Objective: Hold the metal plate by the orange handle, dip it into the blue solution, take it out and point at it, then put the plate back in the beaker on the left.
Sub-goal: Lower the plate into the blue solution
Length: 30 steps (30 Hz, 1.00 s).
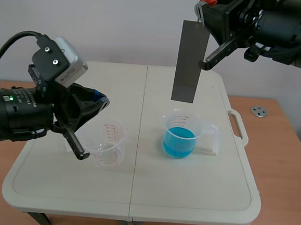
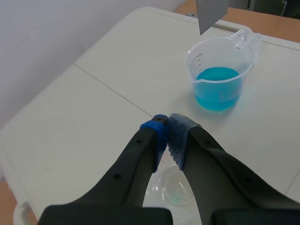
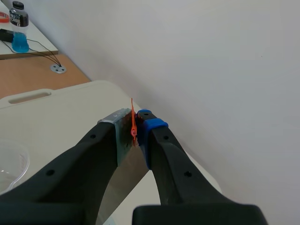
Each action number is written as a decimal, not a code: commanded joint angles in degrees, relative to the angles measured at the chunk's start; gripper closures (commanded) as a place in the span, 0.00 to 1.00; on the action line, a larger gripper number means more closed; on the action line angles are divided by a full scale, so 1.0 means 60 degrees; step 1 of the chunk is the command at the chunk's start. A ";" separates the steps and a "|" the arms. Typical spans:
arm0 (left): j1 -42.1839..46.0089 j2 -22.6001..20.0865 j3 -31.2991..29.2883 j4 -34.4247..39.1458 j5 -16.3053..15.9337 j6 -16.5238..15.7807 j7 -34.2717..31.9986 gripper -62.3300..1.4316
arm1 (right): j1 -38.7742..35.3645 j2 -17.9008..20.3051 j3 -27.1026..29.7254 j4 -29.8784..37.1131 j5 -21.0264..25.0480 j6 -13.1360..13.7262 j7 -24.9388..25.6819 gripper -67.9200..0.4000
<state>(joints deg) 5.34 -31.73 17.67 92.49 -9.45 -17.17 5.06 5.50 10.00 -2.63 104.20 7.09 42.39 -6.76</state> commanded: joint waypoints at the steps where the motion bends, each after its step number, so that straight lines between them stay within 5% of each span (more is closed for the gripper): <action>1: 0.0484 -0.0204 -0.0299 0.0251 -0.0076 0.0058 -0.0306 0.95 | 0.0142 0.0025 0.0018 0.0193 0.0168 0.0055 0.0106 0.98; 9: 0.3235 -0.0761 -0.2167 0.1060 -0.0073 0.0240 -0.1220 0.95 | 0.0138 0.0025 0.0018 -0.0047 0.0171 0.0055 0.0117 0.98; 21: 0.7078 -0.0747 -0.4623 0.1180 -0.0073 0.0233 -0.2903 0.95 | 0.0138 0.0025 0.0018 -0.1049 0.0168 0.0055 0.0546 0.98; 30: 0.9497 -0.0277 -0.5526 0.1173 -0.0098 0.0237 -0.3388 0.95 | 0.0142 0.0025 0.0011 -0.1803 0.0000 0.0055 0.0984 0.98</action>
<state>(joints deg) 62.04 -34.57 -15.38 98.76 -9.47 -16.05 -13.96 5.50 10.00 -2.63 93.08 6.83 42.39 -2.20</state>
